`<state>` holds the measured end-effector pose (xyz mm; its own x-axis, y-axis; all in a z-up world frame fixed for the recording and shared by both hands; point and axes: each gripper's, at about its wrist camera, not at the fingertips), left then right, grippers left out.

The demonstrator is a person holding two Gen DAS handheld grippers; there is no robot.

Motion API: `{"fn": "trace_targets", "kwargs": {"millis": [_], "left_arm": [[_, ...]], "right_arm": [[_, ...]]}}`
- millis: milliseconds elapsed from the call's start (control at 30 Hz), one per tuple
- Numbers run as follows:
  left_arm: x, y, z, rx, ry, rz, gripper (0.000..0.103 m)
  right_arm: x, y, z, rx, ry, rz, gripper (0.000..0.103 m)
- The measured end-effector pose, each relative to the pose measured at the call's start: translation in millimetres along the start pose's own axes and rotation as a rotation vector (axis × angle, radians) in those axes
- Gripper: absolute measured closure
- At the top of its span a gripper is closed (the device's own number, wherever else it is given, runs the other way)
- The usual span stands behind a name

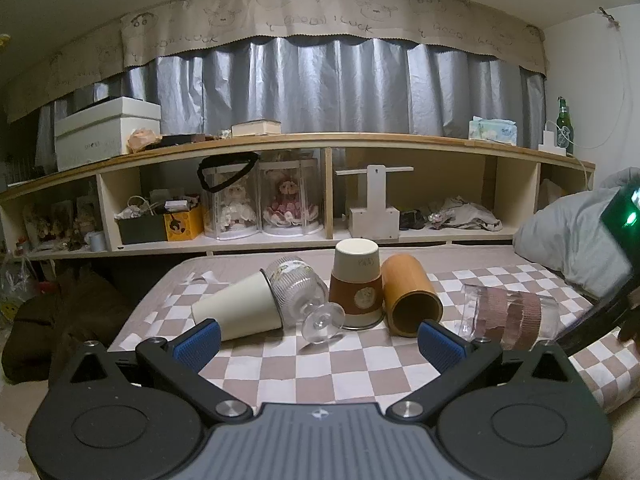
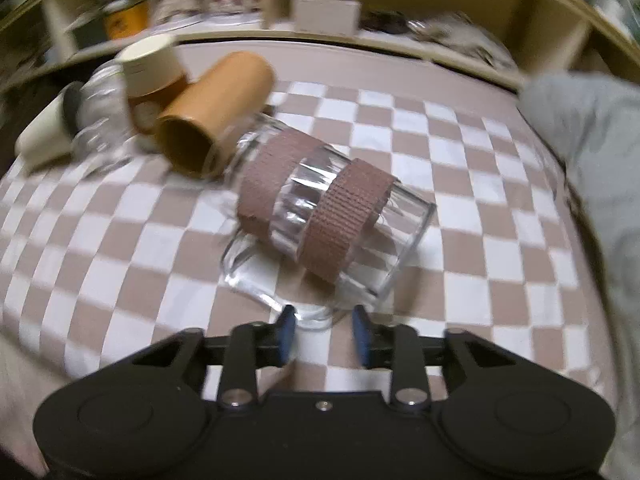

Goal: Flip cup upright
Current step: 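Move the right gripper down toward the sideways clear glass mug, then grasp the glass mug's rim with the right gripper and tilt it upright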

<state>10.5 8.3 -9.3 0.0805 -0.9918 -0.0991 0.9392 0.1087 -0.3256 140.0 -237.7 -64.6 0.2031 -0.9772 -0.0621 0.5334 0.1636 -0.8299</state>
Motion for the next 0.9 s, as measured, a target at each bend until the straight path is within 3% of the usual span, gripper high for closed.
{"fn": "trace_targets", "kwargs": {"millis": [100,167,267,367,500,733,900], "left_arm": [[1,1,-1,-0.011,0.000,-0.021,0.000],[2,2,-1,-0.019,0.002,-0.035,0.000],[2,3,-2,-0.023,0.002,-0.039,0.000],[1,4,-3,-0.028,0.001,-0.039,0.000],[0,7,-2,-0.036,-0.007,-0.040,0.000],[-1,11,-3,-0.058,-0.013,-0.053,0.000],[0,11,-4,-0.068,-0.014,-0.080,0.000]], "right_arm": [[-7,-21,6,0.006,-0.161,-0.011,0.052],[-12,-32,12,0.039,-0.290,-0.026,0.034],[-19,-34,27,0.052,-0.507,-0.072,0.025],[-23,-16,40,-0.028,-0.704,-0.111,0.023],[-27,12,49,-0.184,-0.852,-0.085,0.022],[-41,41,58,-0.295,-0.872,-0.066,0.022],[-36,49,66,-0.314,-0.711,-0.128,0.028]]}}
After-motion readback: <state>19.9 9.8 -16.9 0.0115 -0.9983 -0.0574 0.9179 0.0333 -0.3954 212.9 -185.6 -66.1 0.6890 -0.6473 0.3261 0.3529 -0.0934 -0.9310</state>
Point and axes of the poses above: each gripper's, at about its wrist camera, not at the fingertips, and y roughly the way its jaws point, x to its right, z to its top, and after that the axes turned 10 degrees about z, right-handed
